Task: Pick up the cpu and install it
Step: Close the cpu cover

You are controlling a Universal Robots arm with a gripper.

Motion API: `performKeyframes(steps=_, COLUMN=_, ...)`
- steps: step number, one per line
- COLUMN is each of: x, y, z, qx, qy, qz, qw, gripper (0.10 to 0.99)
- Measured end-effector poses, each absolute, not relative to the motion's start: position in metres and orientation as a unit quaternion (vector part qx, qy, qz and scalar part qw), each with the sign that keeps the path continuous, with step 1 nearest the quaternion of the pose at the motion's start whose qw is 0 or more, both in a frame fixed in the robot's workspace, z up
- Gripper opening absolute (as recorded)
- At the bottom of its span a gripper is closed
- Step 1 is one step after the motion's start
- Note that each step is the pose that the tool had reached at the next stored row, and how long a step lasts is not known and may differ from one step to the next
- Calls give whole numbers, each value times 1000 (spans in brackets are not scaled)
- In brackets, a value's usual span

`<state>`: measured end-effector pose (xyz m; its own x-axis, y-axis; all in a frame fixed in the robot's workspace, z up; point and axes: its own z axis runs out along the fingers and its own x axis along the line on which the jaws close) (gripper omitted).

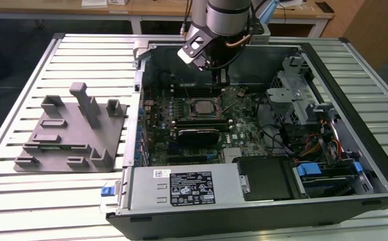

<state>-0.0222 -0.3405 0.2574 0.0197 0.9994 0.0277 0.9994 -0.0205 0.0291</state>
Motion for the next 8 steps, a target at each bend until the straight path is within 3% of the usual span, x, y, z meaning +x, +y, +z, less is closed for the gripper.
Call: performKeyframes(steps=8, x=-14, y=-340, z=257, qx=714, qy=700, qz=20, qw=1, gripper=106)
